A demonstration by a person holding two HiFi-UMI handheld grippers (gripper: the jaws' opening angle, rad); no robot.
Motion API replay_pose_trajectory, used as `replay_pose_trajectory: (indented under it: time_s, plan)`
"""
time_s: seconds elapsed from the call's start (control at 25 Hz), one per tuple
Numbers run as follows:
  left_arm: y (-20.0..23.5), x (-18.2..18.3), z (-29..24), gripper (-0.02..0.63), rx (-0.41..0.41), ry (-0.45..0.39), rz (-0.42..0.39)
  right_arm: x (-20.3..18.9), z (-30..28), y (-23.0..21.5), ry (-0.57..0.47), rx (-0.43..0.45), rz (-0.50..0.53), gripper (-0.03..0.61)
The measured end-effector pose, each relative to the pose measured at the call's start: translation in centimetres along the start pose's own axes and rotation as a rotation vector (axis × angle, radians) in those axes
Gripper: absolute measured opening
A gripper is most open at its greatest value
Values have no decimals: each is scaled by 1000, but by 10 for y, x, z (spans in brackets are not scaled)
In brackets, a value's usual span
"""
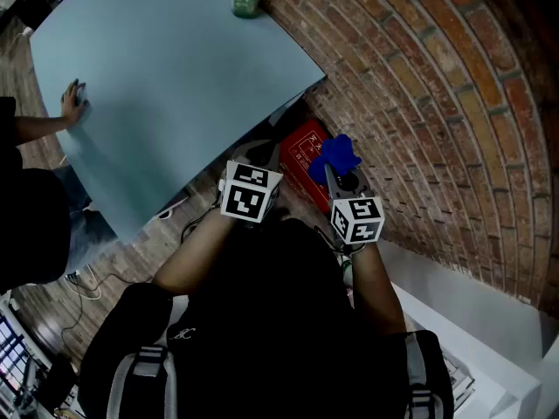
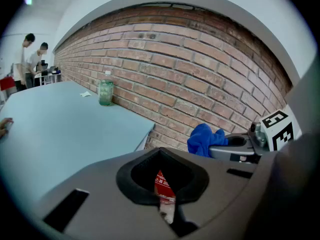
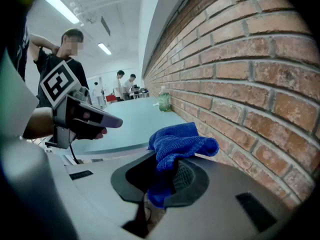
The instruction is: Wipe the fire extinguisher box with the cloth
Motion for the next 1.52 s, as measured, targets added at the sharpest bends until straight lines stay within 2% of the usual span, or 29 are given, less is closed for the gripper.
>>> replay_pose_trajectory:
  time_s: [0.2, 0.36, 0.56, 0.68, 0.84, 0.96, 1.12, 1.24, 1.36, 1.52]
  plan:
    - [25, -7, -3, 5, 58, 28, 26, -15, -51, -18, 127, -17, 47, 52]
    - [28, -15, -9, 5, 100, 44, 61, -23, -90, -41, 224, -41, 131, 52]
    - [27, -35, -14, 5, 171, 93, 137, -41, -152, -67, 280, 29, 170, 52]
    - [16, -44, -26, 5, 191, 124, 184, -50, -184, -90, 348, 21, 232, 52]
    - [13, -48, -31, 5, 236, 153, 227, -74, -231, -121, 467, 15, 250, 52]
    - [10, -53, -36, 5, 272, 173, 247, -84, -255, -150, 510, -13, 280, 52]
    - [1, -66, -44, 5, 310, 217, 298, -99, -273, -181, 581, -60, 253, 52]
    - [-11, -73, -43, 5, 319, 226, 311, -113, -285, -188, 663, -65, 288, 52]
    - [-17, -82, -37, 5, 328, 254, 315, -115, -298, -181, 679, -51, 345, 52]
    - [-13, -92, -27, 5, 346, 287, 342, -112, -310, -168, 667, -22, 302, 52]
Point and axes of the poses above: the fingertips, and each gripper's own axes: z backward along the fingers, y to its left, x out of its top, the point moved 6 cm from there along z, backward along the fingers, and after that the axes turned 15 degrees about -z, right-handed, at the moved point
